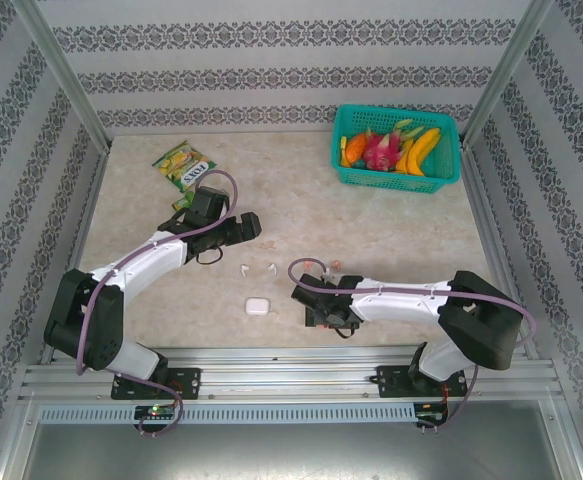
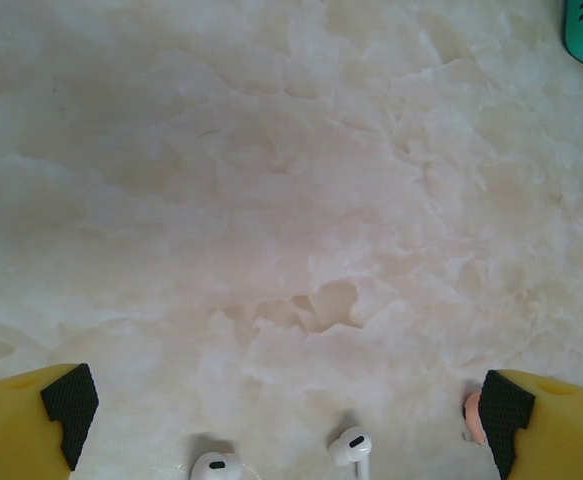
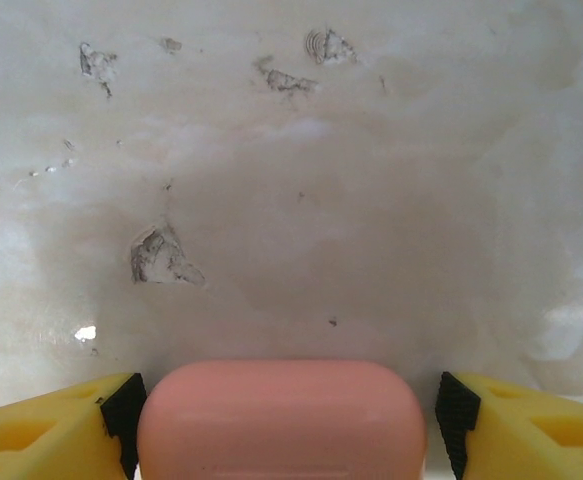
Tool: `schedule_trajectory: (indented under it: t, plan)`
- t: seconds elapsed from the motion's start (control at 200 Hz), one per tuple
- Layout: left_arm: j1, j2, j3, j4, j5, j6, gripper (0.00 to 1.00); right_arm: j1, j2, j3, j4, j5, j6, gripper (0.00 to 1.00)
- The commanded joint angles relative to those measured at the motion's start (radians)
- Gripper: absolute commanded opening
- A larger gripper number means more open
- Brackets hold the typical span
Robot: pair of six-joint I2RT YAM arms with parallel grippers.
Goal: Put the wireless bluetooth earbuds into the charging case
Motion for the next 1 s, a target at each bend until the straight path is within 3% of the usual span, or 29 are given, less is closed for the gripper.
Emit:
schedule_trajectory:
  t: [0.0,0.615,0.994]
  plan:
    - [-0.022,0.015,0.032,0.007,0.003,-0.01,1.0,0.014,0.008,-0.018,-0.016,0.004,0.045,0.77]
    - [-0.022,-0.001,0.017,0.018,0.006,-0.003,1.0,0.064,0.073,0.033,-0.078,0.053,0.111,0.72]
    - [-0.023,-0.004,0.009,0.029,0.008,-0.003,1.0,0.07,0.037,0.031,-0.075,0.071,0.112,0.61]
